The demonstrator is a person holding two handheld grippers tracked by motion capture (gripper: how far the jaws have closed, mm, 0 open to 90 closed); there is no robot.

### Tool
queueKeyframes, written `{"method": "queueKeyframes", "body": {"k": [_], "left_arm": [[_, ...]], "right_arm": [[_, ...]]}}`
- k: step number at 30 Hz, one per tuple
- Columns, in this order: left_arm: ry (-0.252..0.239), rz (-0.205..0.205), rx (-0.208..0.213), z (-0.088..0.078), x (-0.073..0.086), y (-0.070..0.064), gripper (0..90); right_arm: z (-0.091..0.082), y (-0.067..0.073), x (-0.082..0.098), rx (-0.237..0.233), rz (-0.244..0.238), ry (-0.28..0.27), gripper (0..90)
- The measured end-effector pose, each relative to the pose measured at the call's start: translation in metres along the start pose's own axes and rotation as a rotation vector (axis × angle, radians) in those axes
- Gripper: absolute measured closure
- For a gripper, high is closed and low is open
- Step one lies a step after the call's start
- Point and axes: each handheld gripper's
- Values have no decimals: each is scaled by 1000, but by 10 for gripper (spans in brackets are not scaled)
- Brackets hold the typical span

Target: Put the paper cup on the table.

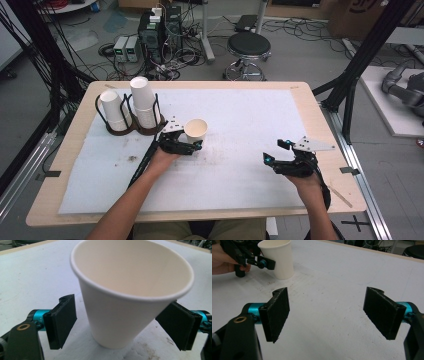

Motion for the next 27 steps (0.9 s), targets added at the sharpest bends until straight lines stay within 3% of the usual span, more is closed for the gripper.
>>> {"method": "queueKeyframes", "body": {"k": [4,9,15,19,24,27], "left_arm": [[-21,-24,0,-15,5,1,164],[-88,-39,14,-46,11,1,166],[-226,-58,27,-88,20,1,166],[-307,-61,58,-112,23,3,166],[-361,-87,27,-132,31,9,163],[-359,-88,-1,-136,35,10,163]], "right_arm": [[0,0,2,-2,4,11,219],[-1,-1,4,7,11,17,219],[0,-1,6,39,4,29,218],[0,0,7,48,4,28,217],[-3,0,10,53,15,22,217],[-5,0,12,65,19,14,217]]}}
Point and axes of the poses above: each handheld gripper's, and its own axes: z roughly forward along the jaws, x roughly out of its underside, y roughly to its left, and after that the axes turned 5 degrees about y, right-handed
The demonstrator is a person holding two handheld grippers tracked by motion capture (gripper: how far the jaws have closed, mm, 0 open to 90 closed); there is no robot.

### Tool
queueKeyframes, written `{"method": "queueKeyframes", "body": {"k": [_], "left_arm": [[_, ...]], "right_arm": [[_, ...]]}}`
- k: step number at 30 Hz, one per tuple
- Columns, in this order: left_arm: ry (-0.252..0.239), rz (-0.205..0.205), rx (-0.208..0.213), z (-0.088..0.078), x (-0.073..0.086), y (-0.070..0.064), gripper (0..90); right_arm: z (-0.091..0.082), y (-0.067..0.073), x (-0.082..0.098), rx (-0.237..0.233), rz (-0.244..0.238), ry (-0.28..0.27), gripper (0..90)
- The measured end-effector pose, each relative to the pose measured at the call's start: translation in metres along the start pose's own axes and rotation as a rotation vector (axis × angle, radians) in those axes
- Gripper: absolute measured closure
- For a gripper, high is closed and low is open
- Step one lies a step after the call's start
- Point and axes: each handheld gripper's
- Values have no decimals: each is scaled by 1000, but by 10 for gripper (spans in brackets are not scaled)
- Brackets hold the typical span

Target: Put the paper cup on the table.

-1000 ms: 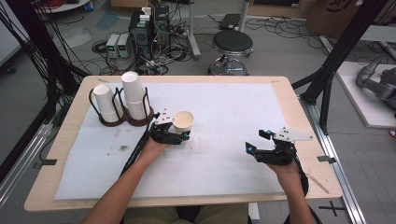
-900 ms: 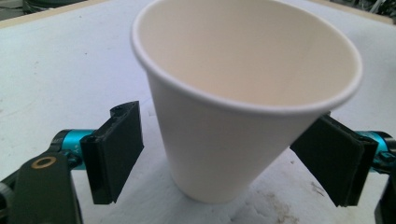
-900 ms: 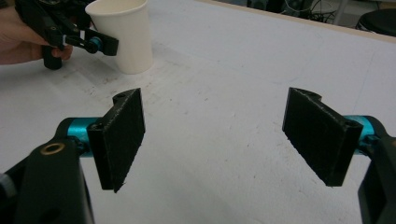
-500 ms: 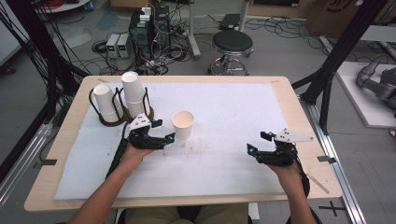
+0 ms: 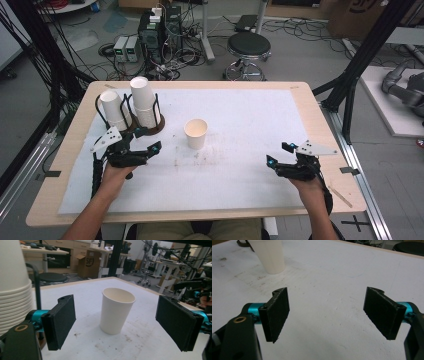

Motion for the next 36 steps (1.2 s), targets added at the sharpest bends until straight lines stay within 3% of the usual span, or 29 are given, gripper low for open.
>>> {"method": "queueKeyframes", "body": {"k": [8,22,36], "left_arm": [[-3,32,-7,-6,3,-7,163],[-23,8,-16,-14,6,-1,165],[-22,19,-22,-12,5,-3,167]], "right_arm": [[-1,4,-3,13,-15,-17,217],[0,10,-7,21,-26,-26,217],[2,8,-7,17,-20,-34,217]]}}
Point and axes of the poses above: each handheld gripper's, and its own axes: z roughly forward along the jaws, x roughly out of its underside, y roughly to its left, and after that the axes turned 5 degrees about y, right-handed
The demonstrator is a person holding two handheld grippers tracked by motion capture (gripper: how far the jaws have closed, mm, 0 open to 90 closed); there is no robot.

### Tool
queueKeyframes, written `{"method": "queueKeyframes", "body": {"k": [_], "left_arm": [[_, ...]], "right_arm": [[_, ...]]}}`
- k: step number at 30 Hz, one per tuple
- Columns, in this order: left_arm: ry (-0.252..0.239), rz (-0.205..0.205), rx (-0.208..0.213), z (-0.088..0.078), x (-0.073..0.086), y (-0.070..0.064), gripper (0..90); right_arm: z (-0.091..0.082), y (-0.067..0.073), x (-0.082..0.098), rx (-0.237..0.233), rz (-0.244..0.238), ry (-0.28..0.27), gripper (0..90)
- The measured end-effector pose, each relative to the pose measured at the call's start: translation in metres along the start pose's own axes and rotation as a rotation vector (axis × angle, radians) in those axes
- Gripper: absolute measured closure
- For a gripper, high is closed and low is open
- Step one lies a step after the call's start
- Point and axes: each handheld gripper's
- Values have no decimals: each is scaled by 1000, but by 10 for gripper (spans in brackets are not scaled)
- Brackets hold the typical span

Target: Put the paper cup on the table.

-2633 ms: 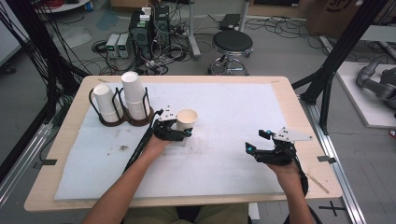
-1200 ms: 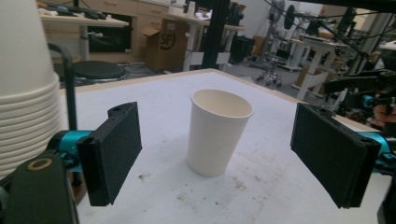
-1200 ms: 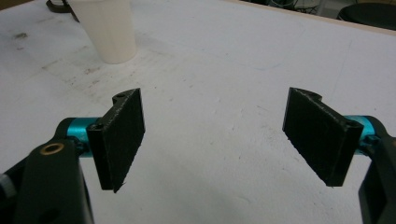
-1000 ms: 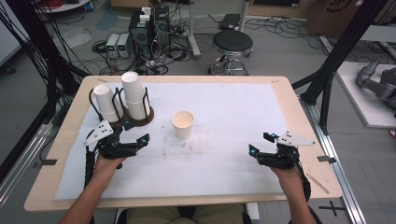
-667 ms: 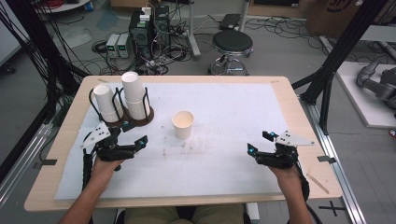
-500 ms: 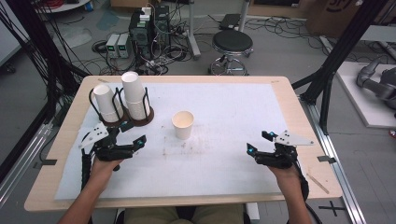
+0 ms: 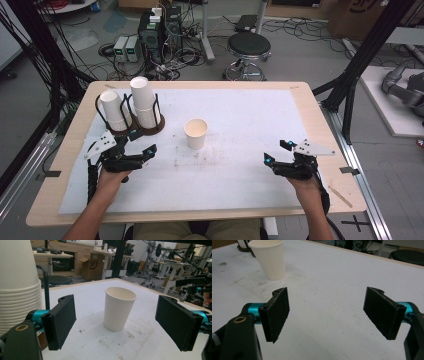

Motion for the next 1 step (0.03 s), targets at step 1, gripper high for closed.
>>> {"method": "queueKeyframes", "body": {"k": [1], "left_arm": [[1,0,0,0,0,0,166]], "right_arm": [[0,0,0,-1,0,1,217]]}}
Point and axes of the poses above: each handheld gripper's, and its own axes: z roughly forward along the jaws, x roughly out of its underside, y roughly to its left, and after that the axes turned 5 degrees about y, right-handed
